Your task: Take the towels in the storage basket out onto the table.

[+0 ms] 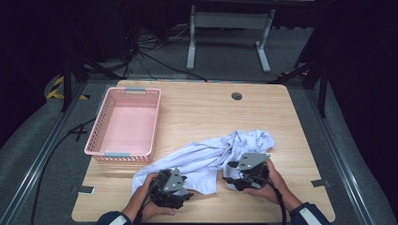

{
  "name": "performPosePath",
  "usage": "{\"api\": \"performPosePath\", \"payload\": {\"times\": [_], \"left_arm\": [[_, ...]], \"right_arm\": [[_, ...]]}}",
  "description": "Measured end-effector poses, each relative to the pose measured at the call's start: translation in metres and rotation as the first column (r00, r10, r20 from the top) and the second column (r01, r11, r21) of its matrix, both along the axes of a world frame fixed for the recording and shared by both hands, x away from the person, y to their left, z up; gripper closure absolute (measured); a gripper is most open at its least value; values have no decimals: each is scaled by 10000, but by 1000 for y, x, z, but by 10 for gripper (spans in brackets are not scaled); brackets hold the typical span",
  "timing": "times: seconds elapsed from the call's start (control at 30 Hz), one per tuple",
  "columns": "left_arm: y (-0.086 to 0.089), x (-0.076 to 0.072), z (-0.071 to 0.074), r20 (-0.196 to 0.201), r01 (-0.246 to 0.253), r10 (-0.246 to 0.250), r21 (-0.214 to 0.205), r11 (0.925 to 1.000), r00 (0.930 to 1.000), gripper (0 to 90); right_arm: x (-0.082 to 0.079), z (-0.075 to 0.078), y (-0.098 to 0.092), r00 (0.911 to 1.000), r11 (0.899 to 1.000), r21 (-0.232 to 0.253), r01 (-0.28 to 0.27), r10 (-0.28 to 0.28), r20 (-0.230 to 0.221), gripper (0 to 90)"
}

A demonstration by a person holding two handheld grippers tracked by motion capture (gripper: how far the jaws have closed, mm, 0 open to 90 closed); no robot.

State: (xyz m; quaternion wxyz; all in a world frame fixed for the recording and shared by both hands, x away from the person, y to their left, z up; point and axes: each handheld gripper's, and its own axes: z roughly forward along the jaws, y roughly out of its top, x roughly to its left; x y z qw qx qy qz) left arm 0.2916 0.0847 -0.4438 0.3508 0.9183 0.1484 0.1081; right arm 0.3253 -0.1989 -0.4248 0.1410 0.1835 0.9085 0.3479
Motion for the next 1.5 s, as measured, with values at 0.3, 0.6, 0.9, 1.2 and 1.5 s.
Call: {"api": "performPosePath", "payload": {"times": [0.3, 0.6, 0.9, 1.2, 1.5], "left_arm": [[-15, 18, -17, -520, 232, -208, 461, 9987, 9984, 628], [26, 10, 9, 77, -117, 116, 208, 9997, 9999, 879], [98, 7, 29, 268, -1959, 1997, -1048, 9750, 9795, 879], [94, 1, 27, 589, -1614, 1659, -739, 9841, 9844, 715], [56, -22, 23, 817, 48, 6, -659, 9978, 9967, 381]], "right_arm": [[24, -23, 4, 9949, 9891, -1151, 920, -866, 508, 595], [30, 22, -44, 9711, 9776, 836, 1931, -2026, 1260, 808], [69, 67, -116, 8586, 8683, 2062, 4511, -4853, 1651, 806], [101, 47, -127, 8153, 8161, 1452, 5593, -5732, 813, 509], [37, 37, -105, 9649, 9647, 1150, 2368, -2473, 879, 473]]}}
